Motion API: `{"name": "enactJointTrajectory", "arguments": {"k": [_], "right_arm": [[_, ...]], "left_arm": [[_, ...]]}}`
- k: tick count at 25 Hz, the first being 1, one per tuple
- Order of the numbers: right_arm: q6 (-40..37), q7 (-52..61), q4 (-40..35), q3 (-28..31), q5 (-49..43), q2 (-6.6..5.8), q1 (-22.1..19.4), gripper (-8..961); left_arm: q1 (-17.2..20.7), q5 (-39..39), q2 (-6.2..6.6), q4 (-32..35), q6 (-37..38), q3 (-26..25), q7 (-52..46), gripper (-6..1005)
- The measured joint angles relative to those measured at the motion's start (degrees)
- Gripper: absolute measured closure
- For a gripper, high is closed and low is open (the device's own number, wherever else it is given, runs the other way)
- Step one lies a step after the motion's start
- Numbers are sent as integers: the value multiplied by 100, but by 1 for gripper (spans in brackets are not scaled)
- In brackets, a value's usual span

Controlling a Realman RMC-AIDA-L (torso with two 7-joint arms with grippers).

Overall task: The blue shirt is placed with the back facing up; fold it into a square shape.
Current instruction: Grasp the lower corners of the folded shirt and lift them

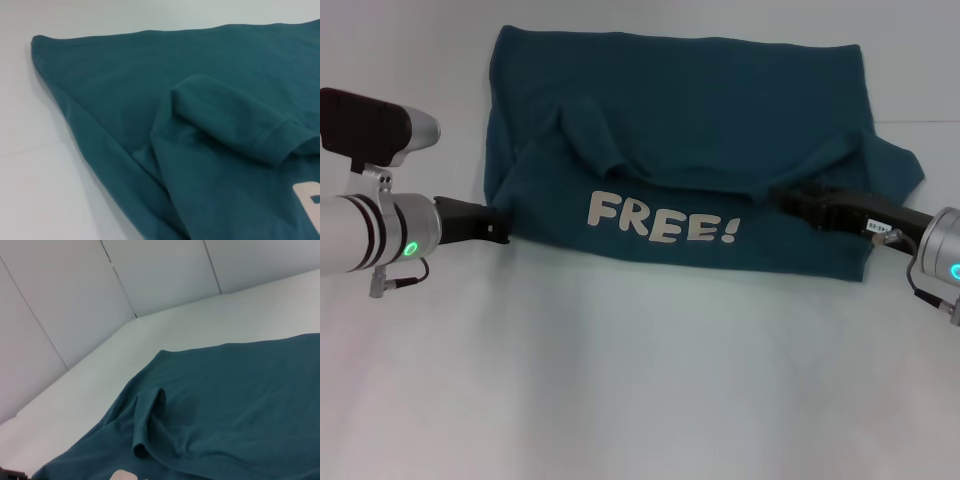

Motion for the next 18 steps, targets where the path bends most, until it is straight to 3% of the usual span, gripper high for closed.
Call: {"name": "enactJointTrajectory", "arguments": {"k": [9, 15, 18], "right_arm": [[1, -30, -9, -4, 75, -13, -76, 313], [-59, 3, -191, -2, 61, -27, -197, 313], [-23, 359, -414, -1, -74, -92, -283, 313]], "left_arm": [[124, 9, 17, 130, 642, -30, 15, 950], [407, 39, -13, 516, 1128, 16, 22, 949], [566, 57, -11, 714, 1324, 22, 27, 950]]}}
